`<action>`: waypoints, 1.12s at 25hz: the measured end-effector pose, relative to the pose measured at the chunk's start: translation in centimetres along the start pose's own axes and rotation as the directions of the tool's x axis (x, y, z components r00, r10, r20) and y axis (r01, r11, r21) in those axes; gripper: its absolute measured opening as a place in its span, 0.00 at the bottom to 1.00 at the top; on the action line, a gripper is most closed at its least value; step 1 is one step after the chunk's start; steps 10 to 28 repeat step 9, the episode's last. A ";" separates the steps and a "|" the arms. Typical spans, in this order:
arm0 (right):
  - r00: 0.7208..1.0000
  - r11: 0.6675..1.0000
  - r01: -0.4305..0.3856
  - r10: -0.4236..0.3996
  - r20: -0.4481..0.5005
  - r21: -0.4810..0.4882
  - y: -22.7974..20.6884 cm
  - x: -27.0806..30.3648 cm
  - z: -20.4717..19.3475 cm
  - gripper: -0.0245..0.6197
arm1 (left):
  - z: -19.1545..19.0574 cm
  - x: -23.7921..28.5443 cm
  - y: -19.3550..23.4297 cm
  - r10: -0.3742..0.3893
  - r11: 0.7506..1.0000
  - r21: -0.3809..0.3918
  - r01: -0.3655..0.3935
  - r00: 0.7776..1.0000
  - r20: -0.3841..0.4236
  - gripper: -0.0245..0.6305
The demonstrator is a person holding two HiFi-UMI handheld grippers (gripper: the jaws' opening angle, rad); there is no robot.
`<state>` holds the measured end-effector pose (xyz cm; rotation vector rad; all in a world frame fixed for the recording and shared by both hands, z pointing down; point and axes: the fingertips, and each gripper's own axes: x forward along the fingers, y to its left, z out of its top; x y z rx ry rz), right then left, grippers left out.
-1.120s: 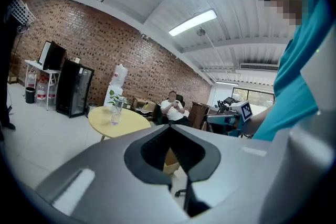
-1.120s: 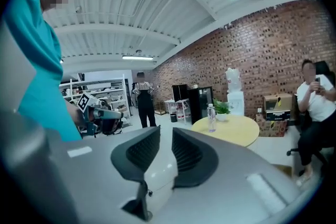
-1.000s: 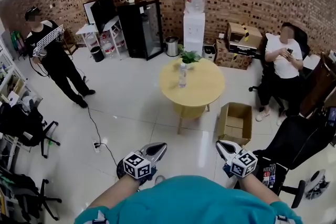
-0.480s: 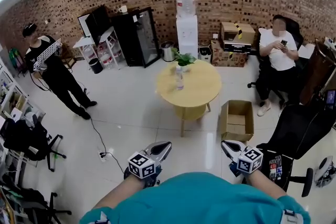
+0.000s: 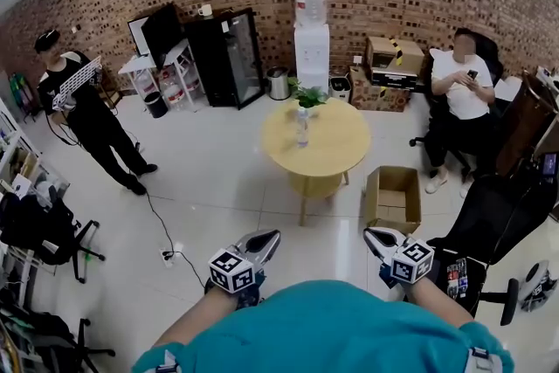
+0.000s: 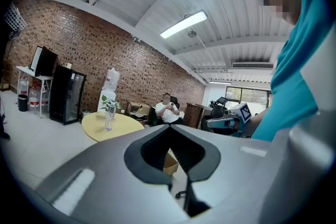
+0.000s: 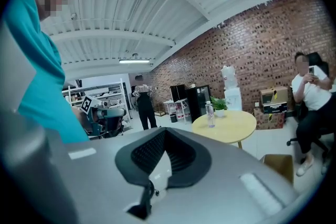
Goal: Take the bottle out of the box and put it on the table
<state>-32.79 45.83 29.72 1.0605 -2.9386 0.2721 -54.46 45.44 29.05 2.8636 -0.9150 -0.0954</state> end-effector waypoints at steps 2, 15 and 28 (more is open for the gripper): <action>1.000 1.000 -0.001 0.001 -0.006 -0.010 0.0 0.1 0.1 0.04 | -0.2 -0.2 0.2 0.004 1.000 -0.009 -0.004 1.000 0.000 0.04; 1.000 1.000 -0.009 0.010 -0.008 0.003 -0.4 1.2 0.4 0.04 | 0.0 0.6 0.7 0.005 1.000 -0.020 -0.004 1.000 0.014 0.04; 1.000 1.000 -0.009 0.010 -0.008 0.003 -0.4 1.2 0.4 0.04 | 0.0 0.6 0.7 0.005 1.000 -0.020 -0.004 1.000 0.014 0.04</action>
